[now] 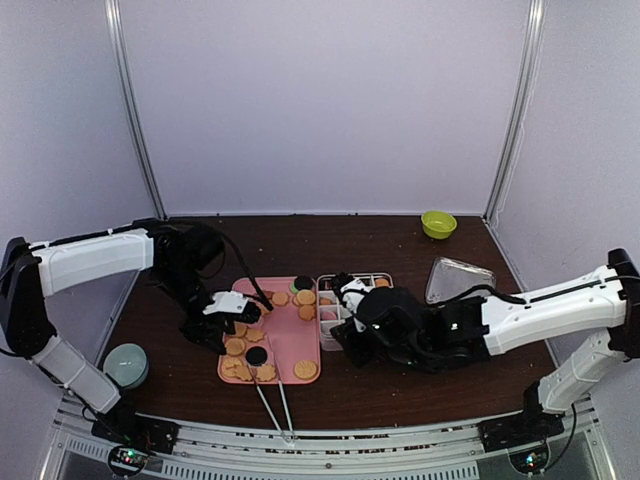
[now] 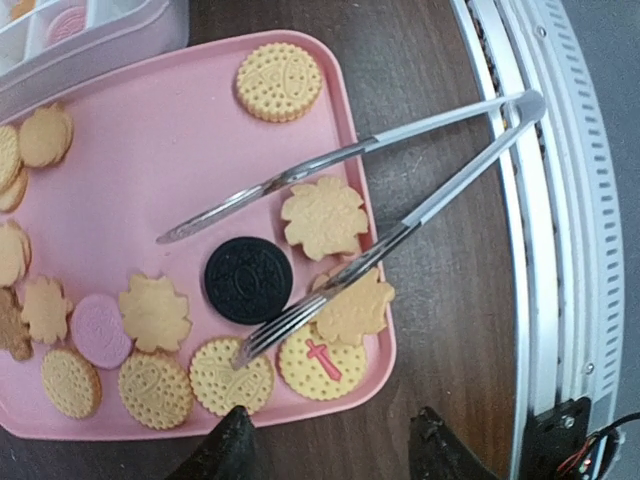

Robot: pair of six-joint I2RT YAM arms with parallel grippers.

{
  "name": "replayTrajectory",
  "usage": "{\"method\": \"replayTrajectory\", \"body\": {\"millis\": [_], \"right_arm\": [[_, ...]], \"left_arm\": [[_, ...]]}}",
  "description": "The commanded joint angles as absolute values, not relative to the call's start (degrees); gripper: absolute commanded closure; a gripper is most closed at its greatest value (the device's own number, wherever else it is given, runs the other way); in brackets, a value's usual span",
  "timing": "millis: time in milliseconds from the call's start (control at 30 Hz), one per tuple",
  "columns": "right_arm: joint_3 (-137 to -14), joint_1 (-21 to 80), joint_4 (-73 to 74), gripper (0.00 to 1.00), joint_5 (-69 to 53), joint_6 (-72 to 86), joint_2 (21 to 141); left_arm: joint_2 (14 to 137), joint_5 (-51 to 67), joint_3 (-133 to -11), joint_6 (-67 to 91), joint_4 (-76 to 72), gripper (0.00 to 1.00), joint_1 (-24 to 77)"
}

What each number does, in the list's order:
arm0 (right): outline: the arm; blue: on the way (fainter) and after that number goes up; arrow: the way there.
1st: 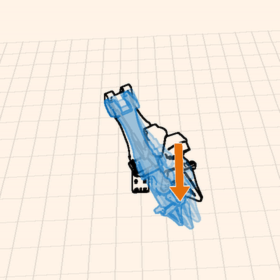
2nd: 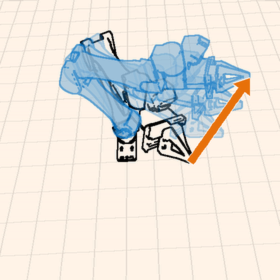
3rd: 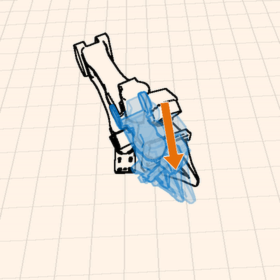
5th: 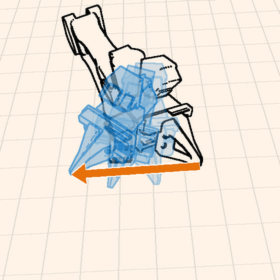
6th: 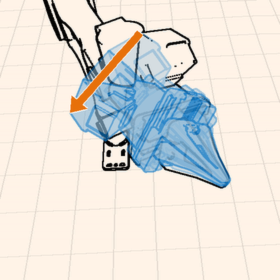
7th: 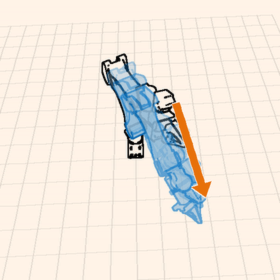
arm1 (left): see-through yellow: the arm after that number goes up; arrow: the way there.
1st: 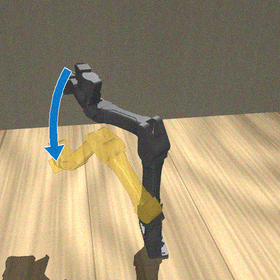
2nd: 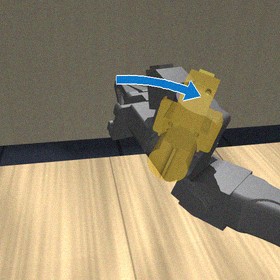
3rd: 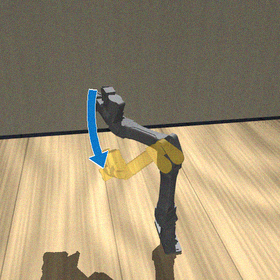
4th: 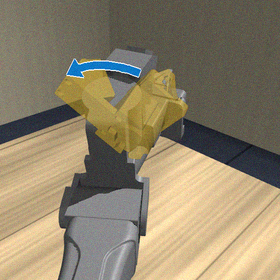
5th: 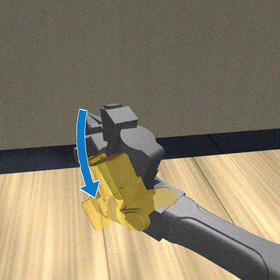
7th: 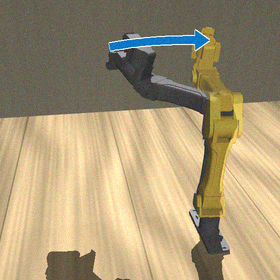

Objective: Pack the cookies
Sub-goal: Pick up the clamp from the plate.

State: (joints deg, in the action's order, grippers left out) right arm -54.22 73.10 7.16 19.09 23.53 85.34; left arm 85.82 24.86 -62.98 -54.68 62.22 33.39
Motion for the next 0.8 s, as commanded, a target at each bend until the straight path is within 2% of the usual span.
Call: {"method": "replayTrajectory", "body": {"millis": [0, 367, 500, 700, 767], "right_arm": [[-48.99, 70.58, 5.91, 0.66, 24.28, 28.0, 75.41], [-44.54, 68.56, 7.08, 0.65, 26.5, 28.91, 66.9], [-44.68, 68.41, 6.93, 0.66, 25.89, 28.38, 67.18], [-44.47, 68.21, 6.67, 0.66, 25.3, 28.21, 67.44], [-44.46, 68.16, 6.53, 0.67, 25.19, 28.19, 67.31]], "left_arm": [[91.02, 17.26, -64.56, -61.57, 57.68, 0.49, 38.82], [94.74, 6.24, -60.82, -64.41, 47.73, 0.67, 46.07], [94.72, 3.99, -60.01, -65.26, 46.77, 0.69, 47.02], [94.42, 2.5, -59.65, -67.0, 47.24, 0.67, 48.27], [95.0, 1.91, -59.87, -67.21, 46.98, 0.71, 48.51]]}}
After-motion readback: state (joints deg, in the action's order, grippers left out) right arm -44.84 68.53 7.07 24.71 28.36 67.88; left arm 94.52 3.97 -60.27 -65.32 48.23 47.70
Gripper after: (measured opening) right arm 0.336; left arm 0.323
